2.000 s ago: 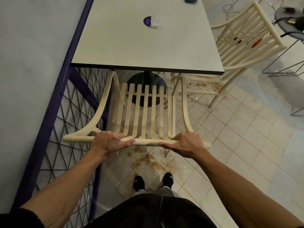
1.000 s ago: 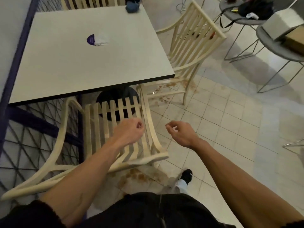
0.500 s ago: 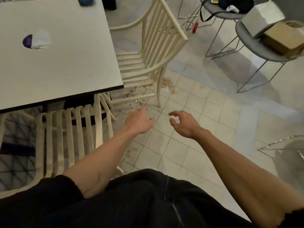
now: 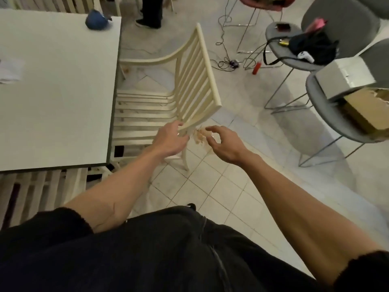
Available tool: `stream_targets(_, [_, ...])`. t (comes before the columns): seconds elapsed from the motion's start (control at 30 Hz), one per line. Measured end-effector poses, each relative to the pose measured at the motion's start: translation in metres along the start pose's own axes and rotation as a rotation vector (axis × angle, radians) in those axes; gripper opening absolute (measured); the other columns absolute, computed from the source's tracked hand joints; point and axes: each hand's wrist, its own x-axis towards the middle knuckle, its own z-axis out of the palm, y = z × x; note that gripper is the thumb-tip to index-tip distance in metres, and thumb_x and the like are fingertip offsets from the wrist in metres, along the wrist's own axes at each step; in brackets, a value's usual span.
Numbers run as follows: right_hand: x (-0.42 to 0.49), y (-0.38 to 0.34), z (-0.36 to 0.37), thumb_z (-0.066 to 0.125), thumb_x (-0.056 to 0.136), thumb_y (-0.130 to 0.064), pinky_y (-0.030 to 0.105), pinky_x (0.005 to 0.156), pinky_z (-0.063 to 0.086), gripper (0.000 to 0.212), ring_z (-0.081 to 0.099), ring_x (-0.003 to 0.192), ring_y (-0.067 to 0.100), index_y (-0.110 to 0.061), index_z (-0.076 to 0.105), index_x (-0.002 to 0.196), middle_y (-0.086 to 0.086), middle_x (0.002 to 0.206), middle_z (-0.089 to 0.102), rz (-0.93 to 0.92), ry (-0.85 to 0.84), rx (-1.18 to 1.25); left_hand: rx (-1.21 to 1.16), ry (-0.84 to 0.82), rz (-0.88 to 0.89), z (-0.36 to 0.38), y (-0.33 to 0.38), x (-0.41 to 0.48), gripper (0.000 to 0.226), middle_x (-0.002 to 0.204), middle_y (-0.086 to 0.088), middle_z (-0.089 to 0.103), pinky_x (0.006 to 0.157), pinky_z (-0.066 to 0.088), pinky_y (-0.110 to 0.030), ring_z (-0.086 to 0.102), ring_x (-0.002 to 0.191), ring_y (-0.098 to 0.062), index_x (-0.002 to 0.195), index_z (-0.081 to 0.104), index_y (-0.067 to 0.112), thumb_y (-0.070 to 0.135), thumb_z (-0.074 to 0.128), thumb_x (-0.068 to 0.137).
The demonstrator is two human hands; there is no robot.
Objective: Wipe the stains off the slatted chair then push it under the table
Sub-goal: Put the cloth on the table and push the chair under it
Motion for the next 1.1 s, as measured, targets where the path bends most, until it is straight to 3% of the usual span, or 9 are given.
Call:
stream_targets(0.07, [0.036, 0.010, -0.020, 0.047, 0.100, -0.037, 0.027, 0.103, 0.033, 0.041, 0.047, 0.128, 0.018, -0.023, 0.050, 0.139, 0.002, 0.140, 0.051, -0.035, -0.017, -0.011, 0.000, 0.020, -0.012, 0.003, 0.018, 0.031, 0.053, 0.134, 0.003, 0.053, 0.078, 0.055, -0.035, 0.064, 0.099, -0.020, 0.138, 0.046, 0.027, 0.039, 0.059, 0.088])
stream_targets(0.2, [0.099, 0.029, -0.049, 0.048, 0.099, -0.034, 0.024, 0.102, 0.033, 0.041, 0.048, 0.126, 0.017, -0.021, 0.052, 0.138, 0.001, 0.140, 0.050, -0.108, -0.003, -0.017, 0.003, 0.043, -0.078, 0.017, 0.050, 0.082, 0.054, 0.139, -0.003, 0.051, 0.100, 0.046, -0.039, 0.052, 0.122, -0.024, 0.139, 0.046, 0.024, 0.035, 0.058, 0.088])
stream_targets(0.3, [0.142, 0.050, -0.060, 0.047, 0.099, -0.034, 0.028, 0.107, 0.033, 0.042, 0.046, 0.128, 0.018, -0.020, 0.052, 0.138, 0.001, 0.142, 0.048, -0.160, -0.044, -0.030, -0.026, 0.049, -0.151, 0.031, 0.071, 0.113, 0.053, 0.140, -0.003, 0.050, 0.102, 0.044, -0.043, 0.050, 0.125, -0.024, 0.139, 0.046, 0.025, 0.035, 0.060, 0.088])
stream_targets(0.43, [0.199, 0.082, -0.074, 0.045, 0.100, -0.037, 0.036, 0.114, 0.030, 0.045, 0.038, 0.137, 0.021, -0.022, 0.048, 0.142, 0.002, 0.148, 0.042, -0.278, -0.139, -0.080, -0.094, 0.104, -0.229, 0.042, 0.091, 0.160, 0.047, 0.139, -0.002, 0.052, 0.103, 0.043, -0.038, 0.052, 0.123, -0.022, 0.138, 0.047, 0.022, 0.032, 0.055, 0.092])
stream_targets(0.67, [0.294, 0.135, -0.138, 0.045, 0.101, -0.036, 0.029, 0.113, 0.026, 0.047, 0.034, 0.140, 0.019, -0.024, 0.042, 0.146, 0.002, 0.151, 0.040, -0.469, -0.302, -0.170, -0.273, 0.265, -0.402, 0.050, 0.134, 0.234, 0.047, 0.140, -0.001, 0.052, 0.099, 0.041, -0.030, 0.051, 0.122, -0.021, 0.140, 0.047, 0.019, 0.039, 0.041, 0.098])
stream_targets(0.93, [0.403, 0.133, -0.182, 0.044, 0.101, -0.037, 0.037, 0.111, 0.034, 0.044, 0.040, 0.133, 0.024, -0.022, 0.048, 0.142, 0.003, 0.145, 0.047, -0.695, -0.372, -0.287, -0.376, 0.484, -0.561, 0.077, 0.164, 0.290, 0.034, 0.120, 0.002, 0.056, 0.070, 0.043, -0.026, 0.057, 0.086, -0.011, 0.127, 0.054, 0.021, 0.035, 0.037, 0.102])
stream_targets(1.0, [0.428, 0.120, -0.180, 0.043, 0.101, -0.036, 0.037, 0.112, 0.031, 0.044, 0.038, 0.134, 0.026, -0.021, 0.048, 0.142, 0.004, 0.145, 0.046, -0.761, -0.396, -0.320, -0.443, 0.457, -0.641, 0.080, 0.163, 0.300, 0.042, 0.124, -0.006, 0.059, 0.082, 0.051, -0.035, 0.062, 0.100, -0.023, 0.129, 0.054, 0.018, 0.041, 0.031, 0.102])
stream_targets(1.1, [0.470, 0.104, -0.166, 0.042, 0.101, -0.040, 0.042, 0.115, 0.027, 0.043, 0.037, 0.135, 0.027, -0.022, 0.050, 0.139, 0.005, 0.143, 0.048, -0.888, -0.423, -0.378, -0.437, 0.329, -0.806, 0.081, 0.159, 0.313, 0.067, 0.136, -0.019, 0.052, 0.108, 0.038, -0.049, 0.049, 0.126, -0.036, 0.138, 0.047, 0.009, 0.054, 0.014, 0.101])
